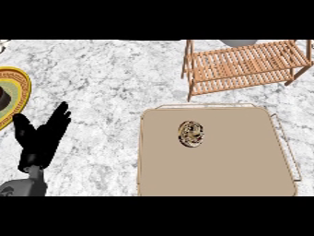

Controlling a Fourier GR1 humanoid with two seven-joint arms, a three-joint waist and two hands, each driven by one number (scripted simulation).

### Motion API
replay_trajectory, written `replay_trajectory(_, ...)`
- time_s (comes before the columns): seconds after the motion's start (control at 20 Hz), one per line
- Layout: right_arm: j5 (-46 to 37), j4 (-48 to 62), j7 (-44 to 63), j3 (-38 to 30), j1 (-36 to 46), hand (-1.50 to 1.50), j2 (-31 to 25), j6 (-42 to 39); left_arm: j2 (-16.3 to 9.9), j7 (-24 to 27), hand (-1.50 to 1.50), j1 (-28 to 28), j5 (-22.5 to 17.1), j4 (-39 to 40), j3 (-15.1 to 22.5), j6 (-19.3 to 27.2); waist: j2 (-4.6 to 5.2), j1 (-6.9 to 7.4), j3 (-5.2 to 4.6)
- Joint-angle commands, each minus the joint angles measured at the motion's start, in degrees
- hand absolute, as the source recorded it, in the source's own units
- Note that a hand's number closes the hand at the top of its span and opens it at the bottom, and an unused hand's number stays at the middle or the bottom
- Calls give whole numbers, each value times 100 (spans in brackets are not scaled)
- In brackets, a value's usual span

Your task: Pick the lemon from the tray and place it in the tiered shelf

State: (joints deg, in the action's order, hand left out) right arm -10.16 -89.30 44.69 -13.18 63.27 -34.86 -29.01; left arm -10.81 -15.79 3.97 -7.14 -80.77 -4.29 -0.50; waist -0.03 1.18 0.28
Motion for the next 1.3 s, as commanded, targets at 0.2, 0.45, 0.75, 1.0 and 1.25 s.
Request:
replay_trajectory(0.2, -629, 1622, -1314, 448, 456, 150, -113, -1, -10, -184, 0, 101, -31, 429, -87, -52, 44, 0, -34)
replay_trajectory(0.45, -990, 2336, -2198, 532, 444, 150, -166, 221, 330, -151, 0, -178, 157, 104, 228, 124, 37, 0, -30)
replay_trajectory(0.75, -1608, 3389, -2963, 778, 587, 150, 112, 922, 54, -423, 0, -32, 100, -39, 4, 89, 44, 33, -30)
replay_trajectory(1.0, -1859, 3968, -3238, 838, 878, 150, 354, 1342, 187, -68, 0, -267, 89, 215, 40, -37, 47, 51, -32)
replay_trajectory(1.25, -1819, 4438, -3736, 646, 1135, 150, 269, 1380, 63, -24, 0, -99, 58, 460, -78, -160, 47, 10, -32)
